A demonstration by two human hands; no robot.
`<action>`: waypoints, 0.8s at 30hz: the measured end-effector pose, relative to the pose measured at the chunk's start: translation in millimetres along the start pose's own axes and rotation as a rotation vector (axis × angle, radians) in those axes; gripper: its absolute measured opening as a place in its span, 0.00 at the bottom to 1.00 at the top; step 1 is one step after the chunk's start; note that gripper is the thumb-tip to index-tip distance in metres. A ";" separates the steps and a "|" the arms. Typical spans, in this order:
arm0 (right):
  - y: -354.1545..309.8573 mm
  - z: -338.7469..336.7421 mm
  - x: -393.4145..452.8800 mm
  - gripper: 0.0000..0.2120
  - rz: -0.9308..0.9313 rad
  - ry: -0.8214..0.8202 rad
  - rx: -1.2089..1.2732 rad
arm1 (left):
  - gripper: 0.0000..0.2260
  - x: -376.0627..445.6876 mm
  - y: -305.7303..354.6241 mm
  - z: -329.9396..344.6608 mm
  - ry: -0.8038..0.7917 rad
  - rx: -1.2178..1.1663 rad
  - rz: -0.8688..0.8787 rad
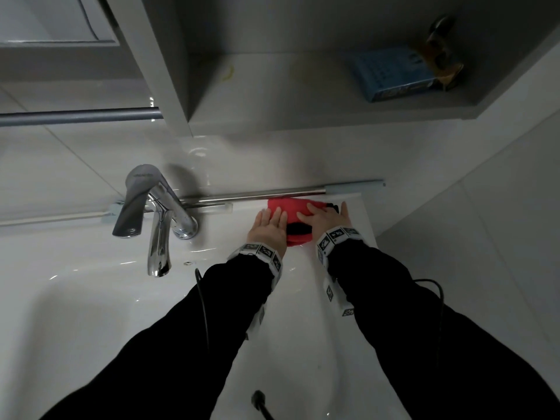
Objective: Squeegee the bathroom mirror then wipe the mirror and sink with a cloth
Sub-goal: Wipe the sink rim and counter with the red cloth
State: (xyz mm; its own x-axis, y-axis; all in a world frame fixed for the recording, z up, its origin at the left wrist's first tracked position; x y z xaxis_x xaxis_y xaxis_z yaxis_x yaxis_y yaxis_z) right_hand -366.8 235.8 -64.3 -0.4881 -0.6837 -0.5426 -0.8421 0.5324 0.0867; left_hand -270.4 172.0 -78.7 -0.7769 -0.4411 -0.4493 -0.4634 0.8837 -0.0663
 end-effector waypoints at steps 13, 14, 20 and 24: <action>32.6 50.5 -65.9 0.28 0.112 0.007 0.084 | 0.24 -36.5 54.8 1.3 0.060 0.159 0.197; 38.3 56.6 -73.3 0.29 0.130 0.005 0.091 | 0.24 -38.5 63.0 2.2 0.053 0.162 0.212; 49.1 72.8 -84.2 0.31 0.171 0.008 0.100 | 0.24 -41.5 84.0 1.8 0.054 0.186 0.247; 51.7 68.7 -75.3 0.28 0.183 -0.014 0.105 | 0.24 -35.6 83.7 -1.5 0.065 0.152 0.252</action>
State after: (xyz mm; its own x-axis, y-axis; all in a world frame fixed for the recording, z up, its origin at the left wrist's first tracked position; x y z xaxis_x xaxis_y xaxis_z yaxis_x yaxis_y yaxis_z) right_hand -357.8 349.0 -76.5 -0.6269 -0.5641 -0.5374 -0.7108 0.6965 0.0981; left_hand -282.1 261.4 -66.9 -0.8874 -0.2097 -0.4105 -0.1873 0.9777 -0.0945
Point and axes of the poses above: each hand's wrist, its own x-axis towards the middle knuckle, its own z-axis out of the palm, y = z × x, the point moved 6 cm from there along x, towards the middle knuckle, and after that the axes turned 4 degrees about y, right-handed, at the moved point
